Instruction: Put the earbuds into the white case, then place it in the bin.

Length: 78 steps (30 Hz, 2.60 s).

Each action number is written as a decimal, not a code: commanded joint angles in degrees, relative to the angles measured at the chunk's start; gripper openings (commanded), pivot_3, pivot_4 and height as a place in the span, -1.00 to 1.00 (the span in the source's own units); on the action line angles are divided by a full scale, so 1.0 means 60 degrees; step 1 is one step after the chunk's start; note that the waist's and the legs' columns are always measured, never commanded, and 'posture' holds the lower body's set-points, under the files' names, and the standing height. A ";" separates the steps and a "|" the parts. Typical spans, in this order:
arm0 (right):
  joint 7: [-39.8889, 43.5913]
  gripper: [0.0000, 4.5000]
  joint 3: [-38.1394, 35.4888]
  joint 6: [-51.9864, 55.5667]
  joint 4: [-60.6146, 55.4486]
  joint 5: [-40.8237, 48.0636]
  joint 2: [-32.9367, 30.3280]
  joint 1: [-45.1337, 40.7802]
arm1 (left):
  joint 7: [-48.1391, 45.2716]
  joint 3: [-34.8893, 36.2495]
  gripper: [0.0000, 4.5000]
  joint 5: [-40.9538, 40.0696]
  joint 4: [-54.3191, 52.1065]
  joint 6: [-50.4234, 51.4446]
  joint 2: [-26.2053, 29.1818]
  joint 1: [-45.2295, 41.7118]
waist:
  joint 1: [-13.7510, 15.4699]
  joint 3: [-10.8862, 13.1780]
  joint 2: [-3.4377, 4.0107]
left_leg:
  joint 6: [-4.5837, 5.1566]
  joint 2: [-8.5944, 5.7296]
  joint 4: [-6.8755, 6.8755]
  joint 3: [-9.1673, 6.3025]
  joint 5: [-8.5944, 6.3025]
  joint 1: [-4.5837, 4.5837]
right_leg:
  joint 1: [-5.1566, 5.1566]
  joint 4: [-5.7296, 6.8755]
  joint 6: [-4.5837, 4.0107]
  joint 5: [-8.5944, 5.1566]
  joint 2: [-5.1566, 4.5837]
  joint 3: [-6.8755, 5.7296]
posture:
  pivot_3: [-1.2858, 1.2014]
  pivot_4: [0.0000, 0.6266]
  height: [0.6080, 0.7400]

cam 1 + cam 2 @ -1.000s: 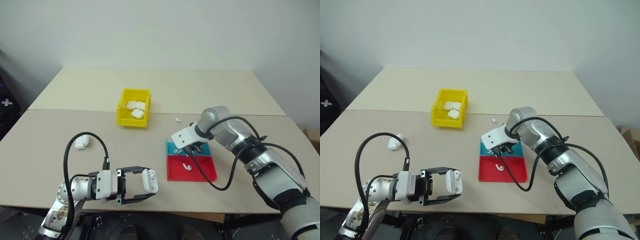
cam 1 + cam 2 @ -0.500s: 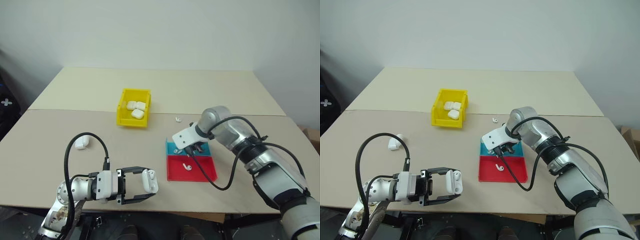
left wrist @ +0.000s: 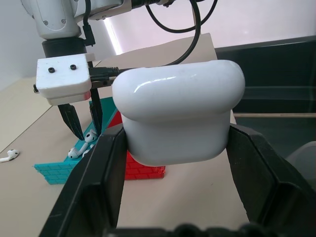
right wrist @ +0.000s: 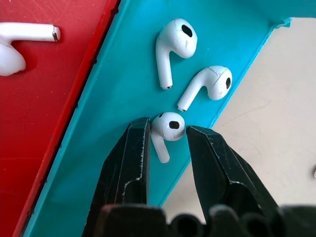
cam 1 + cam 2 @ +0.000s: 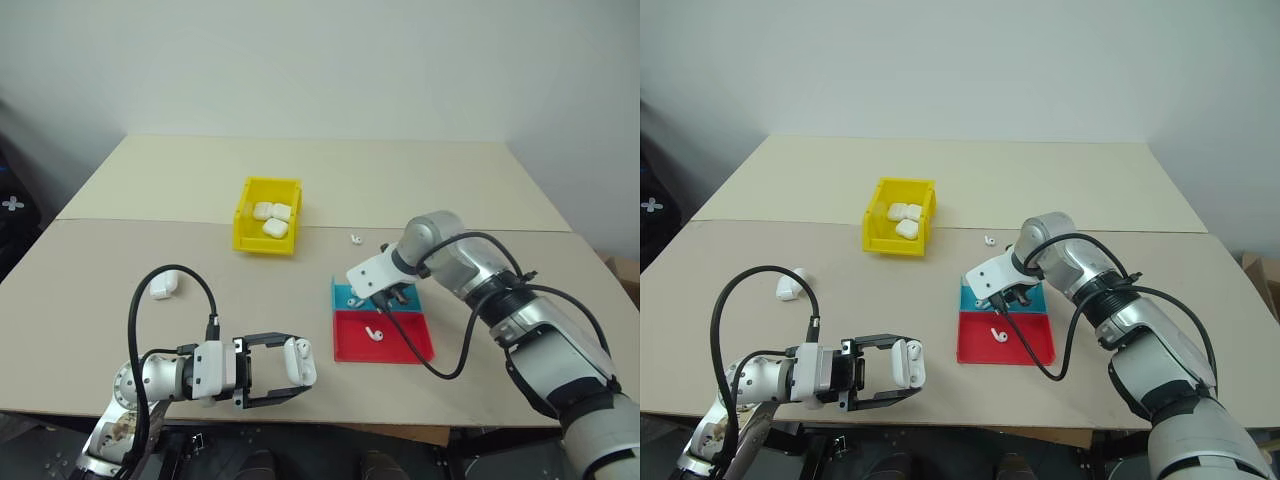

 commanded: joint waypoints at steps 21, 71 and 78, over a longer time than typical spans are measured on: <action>0.0235 -0.69 -0.2287 0.2579 -0.1957 0.1471 -0.0337 -0.0032 | 0.0507 0.0179 0.23 -0.0592 -0.0543 0.0247 -0.0171 -0.0392 | 0.0027 0.0002 0.0002 | 0.0000 0.0000 0.0000 0.0000 0.0000 -0.0006 | -0.0006 0.0002 0.0000 0.0000 0.0000 0.0001 | 0.03 -0.52 1.00; -1.0208 -0.69 -1.1268 1.1919 -1.2291 1.8352 0.1649 0.5435 | 0.0780 -0.0359 0.23 -0.1709 0.0385 0.2579 -0.2348 -0.5054 | -0.0253 -0.0004 0.0006 | 0.0000 -0.0015 0.0001 -0.0057 0.0001 -0.0042 | 0.0007 -0.0018 0.0017 -0.0004 0.0004 -0.0016 | 0.03 -0.52 1.00; -1.0622 -0.69 -1.0351 1.0283 -1.2318 1.8791 0.0368 0.6240 | 0.0836 -0.0359 0.23 -0.1613 0.0527 0.2496 -0.2448 -0.5160 | -0.0251 -0.0004 0.0004 | 0.0000 -0.0015 0.0002 -0.0060 0.0001 -0.0042 | 0.0010 -0.0021 0.0019 -0.0005 0.0005 -0.0016 | 0.03 -0.52 1.00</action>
